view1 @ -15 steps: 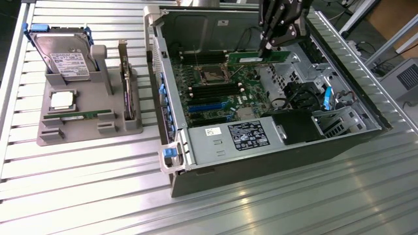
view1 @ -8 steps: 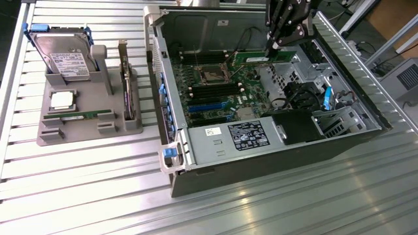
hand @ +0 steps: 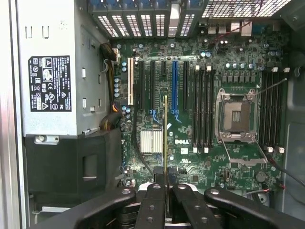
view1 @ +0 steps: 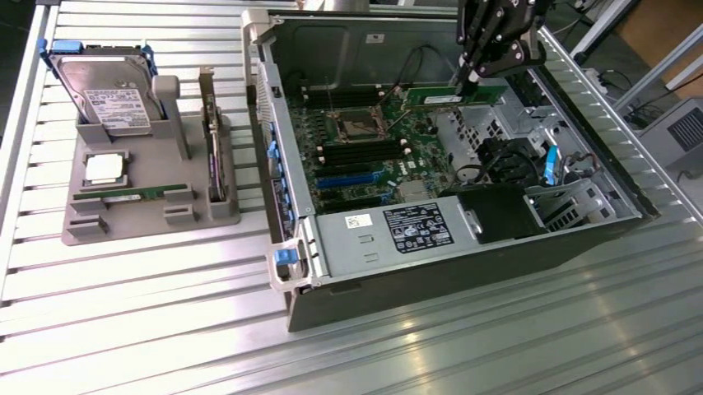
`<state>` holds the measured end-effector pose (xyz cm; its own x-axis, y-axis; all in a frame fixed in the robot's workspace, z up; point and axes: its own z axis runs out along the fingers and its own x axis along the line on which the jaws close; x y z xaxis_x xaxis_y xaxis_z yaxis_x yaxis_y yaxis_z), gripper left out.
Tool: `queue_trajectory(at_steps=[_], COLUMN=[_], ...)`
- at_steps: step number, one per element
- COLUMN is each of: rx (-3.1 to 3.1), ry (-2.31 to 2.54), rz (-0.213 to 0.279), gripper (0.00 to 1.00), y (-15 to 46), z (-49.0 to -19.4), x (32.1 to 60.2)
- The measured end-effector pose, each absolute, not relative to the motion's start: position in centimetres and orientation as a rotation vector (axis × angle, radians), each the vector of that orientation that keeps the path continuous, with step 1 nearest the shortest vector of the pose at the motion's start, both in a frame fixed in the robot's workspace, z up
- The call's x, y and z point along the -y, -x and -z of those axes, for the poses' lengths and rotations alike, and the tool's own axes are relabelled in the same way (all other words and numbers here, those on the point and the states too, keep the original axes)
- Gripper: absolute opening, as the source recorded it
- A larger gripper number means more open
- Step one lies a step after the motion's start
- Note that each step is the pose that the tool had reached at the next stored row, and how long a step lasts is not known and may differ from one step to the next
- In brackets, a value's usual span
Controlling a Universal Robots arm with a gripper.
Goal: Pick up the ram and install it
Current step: 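Pick up the ram and move it above insertion slot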
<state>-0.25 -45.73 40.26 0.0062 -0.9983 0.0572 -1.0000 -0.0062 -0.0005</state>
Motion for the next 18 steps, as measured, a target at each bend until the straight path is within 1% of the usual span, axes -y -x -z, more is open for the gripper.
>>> queue_trajectory(at_steps=[13, 18], rx=[2.186, 2.183], ry=[-2.2, -2.197], rz=[-0.064, -0.069], gripper=[0.12, 0.12], y=[-2.0, -2.2], z=[-40.3, -40.3], x=[45.7, 44.1])
